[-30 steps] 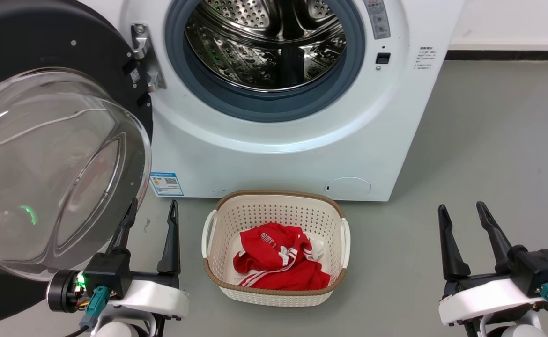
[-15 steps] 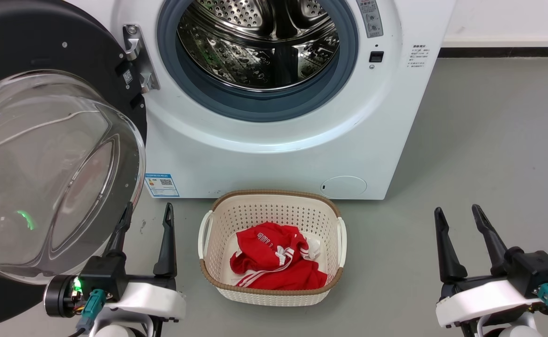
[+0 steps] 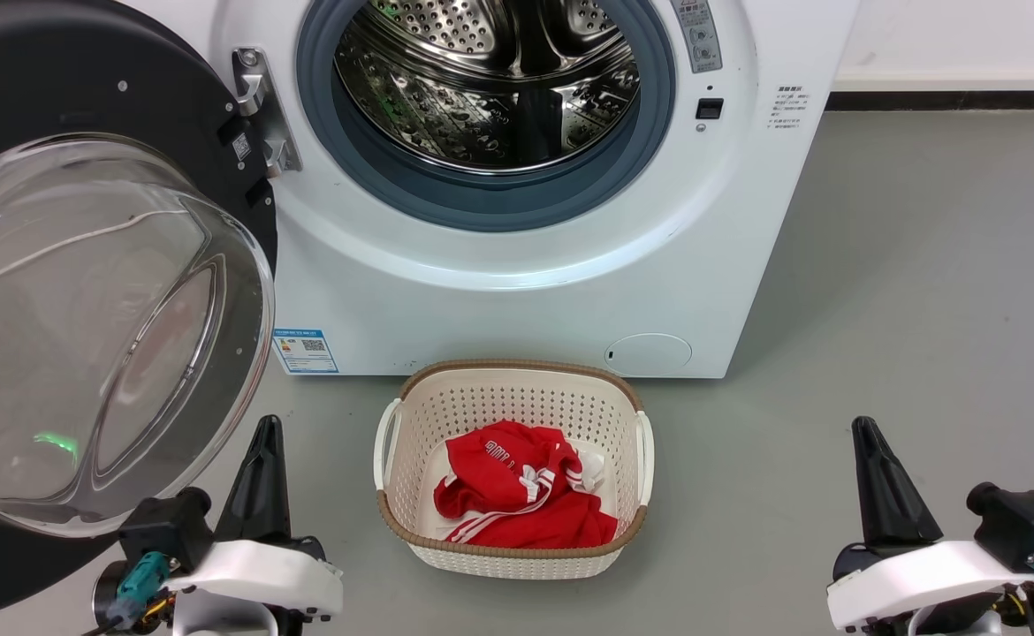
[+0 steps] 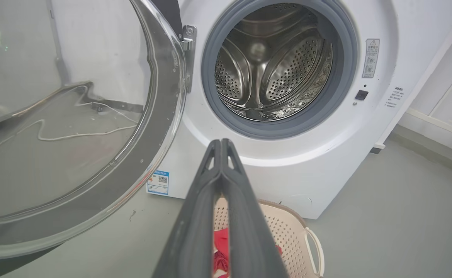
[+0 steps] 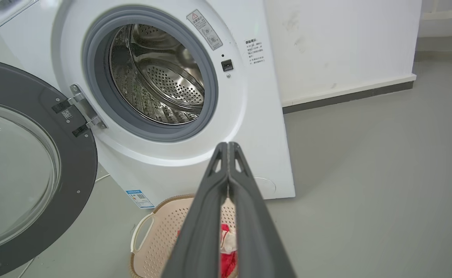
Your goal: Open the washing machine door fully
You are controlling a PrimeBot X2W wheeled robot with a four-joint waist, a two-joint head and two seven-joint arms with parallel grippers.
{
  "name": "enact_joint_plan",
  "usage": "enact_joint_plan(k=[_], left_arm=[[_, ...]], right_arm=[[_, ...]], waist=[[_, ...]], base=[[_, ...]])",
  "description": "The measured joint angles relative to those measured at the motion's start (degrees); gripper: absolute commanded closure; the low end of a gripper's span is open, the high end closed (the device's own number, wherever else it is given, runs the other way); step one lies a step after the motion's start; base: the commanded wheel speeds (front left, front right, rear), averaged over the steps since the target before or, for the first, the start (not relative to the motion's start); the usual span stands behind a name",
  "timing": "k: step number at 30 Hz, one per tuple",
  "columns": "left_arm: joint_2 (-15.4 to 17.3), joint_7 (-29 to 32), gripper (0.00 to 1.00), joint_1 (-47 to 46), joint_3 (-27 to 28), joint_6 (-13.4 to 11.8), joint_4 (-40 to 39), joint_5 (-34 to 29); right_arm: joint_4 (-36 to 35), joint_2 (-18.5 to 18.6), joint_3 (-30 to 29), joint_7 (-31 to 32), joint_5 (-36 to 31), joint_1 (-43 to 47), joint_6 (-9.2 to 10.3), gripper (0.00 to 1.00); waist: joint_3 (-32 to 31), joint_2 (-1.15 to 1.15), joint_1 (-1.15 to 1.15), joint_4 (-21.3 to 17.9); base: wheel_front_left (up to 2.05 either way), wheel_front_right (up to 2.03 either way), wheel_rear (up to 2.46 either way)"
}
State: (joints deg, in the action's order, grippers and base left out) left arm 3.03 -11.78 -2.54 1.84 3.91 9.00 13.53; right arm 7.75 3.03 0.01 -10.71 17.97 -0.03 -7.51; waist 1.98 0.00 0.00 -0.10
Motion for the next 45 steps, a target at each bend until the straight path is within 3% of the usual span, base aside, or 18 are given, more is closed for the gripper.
enact_joint_plan(k=[21, 45], left_arm=[[-0.03, 4.6, 1.0, -0.35, 0.82, 0.74, 0.98, 21.58], [-0.07, 9.21, 1.0, -1.31, 2.14, 1.67, 2.37, 40.67]], right_arm=[[1.74, 0.63, -0.67, 3.77, 21.08, -1.38, 0.01, 1.0], [3.22, 0.91, -1.72, 7.66, 39.76, -2.76, 0.01, 1.0]], waist=[[-0.32, 0.0, 0.0, 0.02], [-0.69, 0.0, 0.0, 0.03]], base=[[0.0, 0.0, 0.0], [0.0, 0.0, 0.0]])
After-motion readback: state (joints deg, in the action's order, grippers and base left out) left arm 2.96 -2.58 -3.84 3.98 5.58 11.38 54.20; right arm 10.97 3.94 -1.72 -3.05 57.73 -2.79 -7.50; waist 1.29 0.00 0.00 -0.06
